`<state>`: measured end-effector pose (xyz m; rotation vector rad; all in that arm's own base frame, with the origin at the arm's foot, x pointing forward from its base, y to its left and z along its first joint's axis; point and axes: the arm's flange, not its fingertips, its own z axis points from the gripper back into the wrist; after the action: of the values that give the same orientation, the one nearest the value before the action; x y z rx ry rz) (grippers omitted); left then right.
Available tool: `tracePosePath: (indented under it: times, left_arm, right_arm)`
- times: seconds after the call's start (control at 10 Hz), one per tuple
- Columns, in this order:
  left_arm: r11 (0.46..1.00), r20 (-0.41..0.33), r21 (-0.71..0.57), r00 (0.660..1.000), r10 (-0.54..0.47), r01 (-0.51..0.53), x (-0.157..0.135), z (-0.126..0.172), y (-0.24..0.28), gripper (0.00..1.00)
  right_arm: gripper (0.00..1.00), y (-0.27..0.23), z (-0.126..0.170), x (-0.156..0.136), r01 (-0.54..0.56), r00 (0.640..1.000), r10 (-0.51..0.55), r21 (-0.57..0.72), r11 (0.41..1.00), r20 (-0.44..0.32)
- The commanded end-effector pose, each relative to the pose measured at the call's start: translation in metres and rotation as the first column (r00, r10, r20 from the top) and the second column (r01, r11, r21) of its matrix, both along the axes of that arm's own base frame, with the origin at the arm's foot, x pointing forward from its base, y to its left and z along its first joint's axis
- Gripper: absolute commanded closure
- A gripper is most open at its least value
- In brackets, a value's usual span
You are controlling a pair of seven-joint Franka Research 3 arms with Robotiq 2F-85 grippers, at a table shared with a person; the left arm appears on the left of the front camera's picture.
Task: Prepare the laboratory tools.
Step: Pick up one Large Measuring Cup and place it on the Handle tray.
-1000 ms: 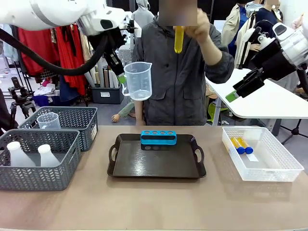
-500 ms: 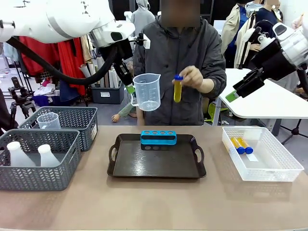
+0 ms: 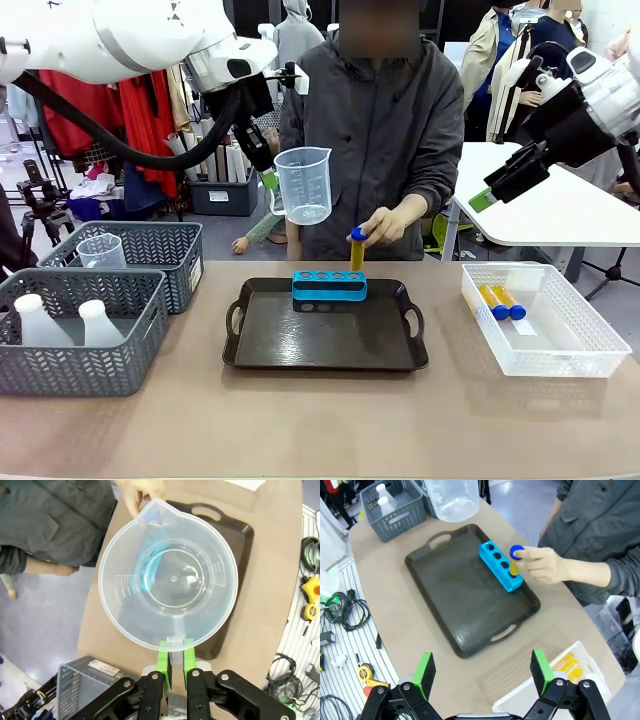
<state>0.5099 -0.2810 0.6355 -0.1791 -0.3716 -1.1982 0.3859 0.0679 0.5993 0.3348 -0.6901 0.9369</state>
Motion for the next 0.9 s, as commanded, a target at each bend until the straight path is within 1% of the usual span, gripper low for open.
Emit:
tracePosePath:
  times: [0.0, 0.8]
  left_arm:
    - [1.0, -0.002, 0.001, 1.0, -0.001, 0.001, -0.0007, -0.0012, -0.0009, 1.0]
    - [1.0, -0.002, 0.001, 1.0, -0.001, 0.001, -0.0007, -0.0012, -0.0009, 1.0]
  right_arm:
    - [0.0, -0.0008, -0.0018, -0.0007, -0.022, 1.0, 0.022, 0.031, 0.999, 0.005]
    - [0.0, -0.0008, -0.0018, -0.0007, -0.022, 1.0, 0.022, 0.031, 0.999, 0.005]
